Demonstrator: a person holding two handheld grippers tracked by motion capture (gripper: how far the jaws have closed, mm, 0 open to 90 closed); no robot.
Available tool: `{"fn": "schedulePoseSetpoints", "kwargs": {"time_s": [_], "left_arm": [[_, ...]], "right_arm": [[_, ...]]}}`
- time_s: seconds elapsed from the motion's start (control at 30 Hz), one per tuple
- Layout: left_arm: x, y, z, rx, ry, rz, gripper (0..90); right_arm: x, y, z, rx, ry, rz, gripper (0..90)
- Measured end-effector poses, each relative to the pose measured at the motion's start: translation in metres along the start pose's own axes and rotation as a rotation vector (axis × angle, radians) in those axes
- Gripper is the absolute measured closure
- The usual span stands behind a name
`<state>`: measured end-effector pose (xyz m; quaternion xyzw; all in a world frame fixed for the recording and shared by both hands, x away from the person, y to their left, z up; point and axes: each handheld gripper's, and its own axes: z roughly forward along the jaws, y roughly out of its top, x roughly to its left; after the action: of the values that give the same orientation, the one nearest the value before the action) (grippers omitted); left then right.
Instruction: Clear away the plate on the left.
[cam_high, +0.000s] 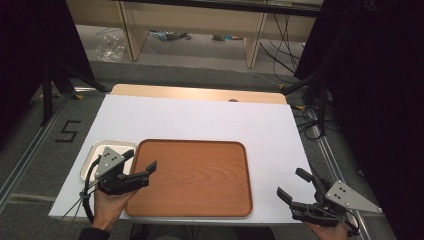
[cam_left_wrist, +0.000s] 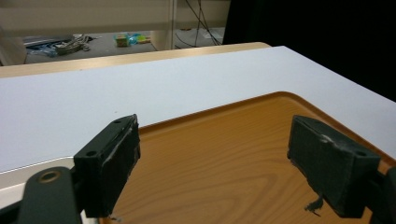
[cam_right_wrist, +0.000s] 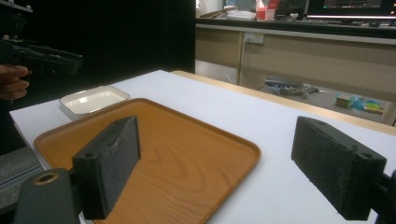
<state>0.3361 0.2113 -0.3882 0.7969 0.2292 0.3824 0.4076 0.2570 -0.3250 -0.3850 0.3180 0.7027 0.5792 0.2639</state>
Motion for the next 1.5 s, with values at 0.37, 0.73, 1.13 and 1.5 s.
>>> {"fn": "schedulePoseSetpoints", "kwargs": {"time_s": [0.37, 0.73, 1.13, 1.5], "left_arm": [[0.020, -0.016, 0.001, 0.062, 0.020, -0.003, 17.4], [0.036, -0.027, 0.003, 0.120, 0.027, 0.055, 18.1], [0.062, -0.049, 0.005, 0.220, 0.034, 0.151, 18.9], [0.082, -0.069, 0.005, 0.312, 0.053, 0.205, 19.5]], "right_arm": [[0.000, 0.000, 0.000, 0.014, 0.009, 0.002, 16.3], [0.000, 0.000, 0.000, 0.017, 0.022, 0.005, 16.4], [0.000, 0.000, 0.001, -0.001, 0.019, 0.007, 16.3], [0.000, 0.000, 0.000, 0.024, 0.023, 0.003, 16.4]]}}
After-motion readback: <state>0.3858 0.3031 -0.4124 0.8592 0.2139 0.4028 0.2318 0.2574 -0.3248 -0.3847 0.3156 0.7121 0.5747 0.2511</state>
